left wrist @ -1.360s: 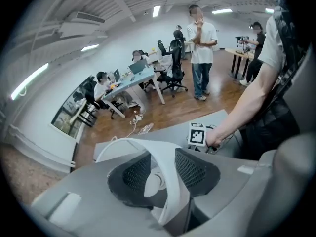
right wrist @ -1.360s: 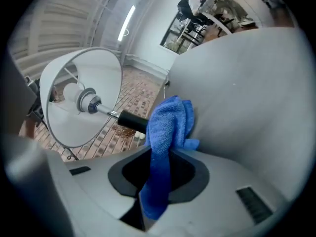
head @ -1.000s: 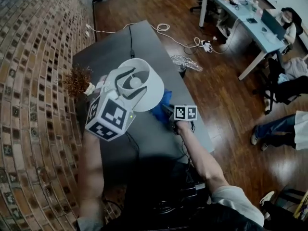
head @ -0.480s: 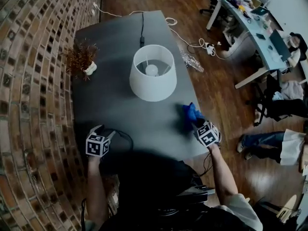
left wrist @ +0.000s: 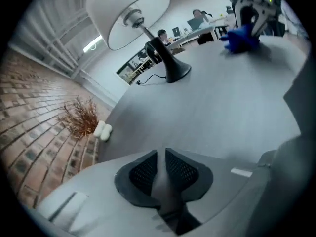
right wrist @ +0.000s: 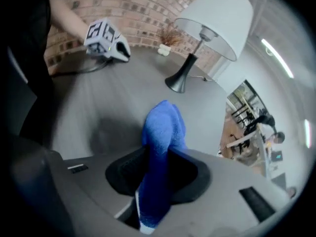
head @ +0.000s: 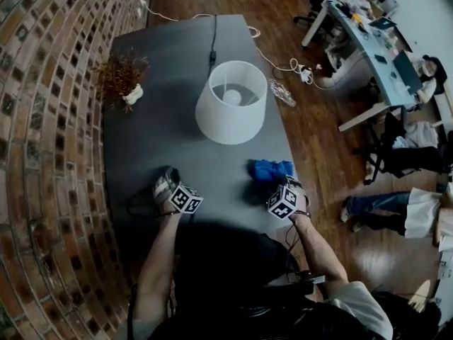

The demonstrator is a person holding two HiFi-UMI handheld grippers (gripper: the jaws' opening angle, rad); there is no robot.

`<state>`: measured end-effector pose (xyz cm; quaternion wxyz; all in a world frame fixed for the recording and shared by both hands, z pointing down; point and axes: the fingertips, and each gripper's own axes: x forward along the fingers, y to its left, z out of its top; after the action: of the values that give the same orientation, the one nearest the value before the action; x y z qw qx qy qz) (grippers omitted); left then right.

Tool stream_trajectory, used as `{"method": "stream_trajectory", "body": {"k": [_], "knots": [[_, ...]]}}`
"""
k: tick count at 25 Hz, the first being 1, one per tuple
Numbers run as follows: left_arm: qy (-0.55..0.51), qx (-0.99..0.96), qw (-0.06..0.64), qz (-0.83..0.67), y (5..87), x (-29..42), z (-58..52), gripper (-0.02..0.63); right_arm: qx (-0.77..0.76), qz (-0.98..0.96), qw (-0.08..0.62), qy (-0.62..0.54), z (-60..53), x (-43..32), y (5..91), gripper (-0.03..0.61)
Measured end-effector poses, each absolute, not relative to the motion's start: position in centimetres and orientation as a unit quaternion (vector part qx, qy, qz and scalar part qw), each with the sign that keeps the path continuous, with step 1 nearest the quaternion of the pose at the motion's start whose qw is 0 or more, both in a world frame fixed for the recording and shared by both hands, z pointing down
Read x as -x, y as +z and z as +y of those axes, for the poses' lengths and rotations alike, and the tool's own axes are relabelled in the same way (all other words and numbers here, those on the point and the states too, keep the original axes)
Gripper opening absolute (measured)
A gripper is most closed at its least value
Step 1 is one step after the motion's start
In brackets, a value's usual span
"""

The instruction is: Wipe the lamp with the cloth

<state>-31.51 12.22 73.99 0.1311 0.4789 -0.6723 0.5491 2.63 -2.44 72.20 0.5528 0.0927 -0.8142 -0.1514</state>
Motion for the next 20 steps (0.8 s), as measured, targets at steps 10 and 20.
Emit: {"method": "stream_trajectory", "body": {"k": [10, 20], "knots": [[0.530, -0.454, 0.083, -0.711, 74.2, 31.7, 14.1, 0.000, -0.201, -0.867, 0.233, 0.393, -3.6, -5.1, 64.5, 0.272], [0.330, -0.490, 0.235, -0.772, 73.9, 33.5, 14.9, 0.000, -0.124, -0.908, 0.048, 0.398, -1.9, -1.4, 52.5, 0.064]]}}
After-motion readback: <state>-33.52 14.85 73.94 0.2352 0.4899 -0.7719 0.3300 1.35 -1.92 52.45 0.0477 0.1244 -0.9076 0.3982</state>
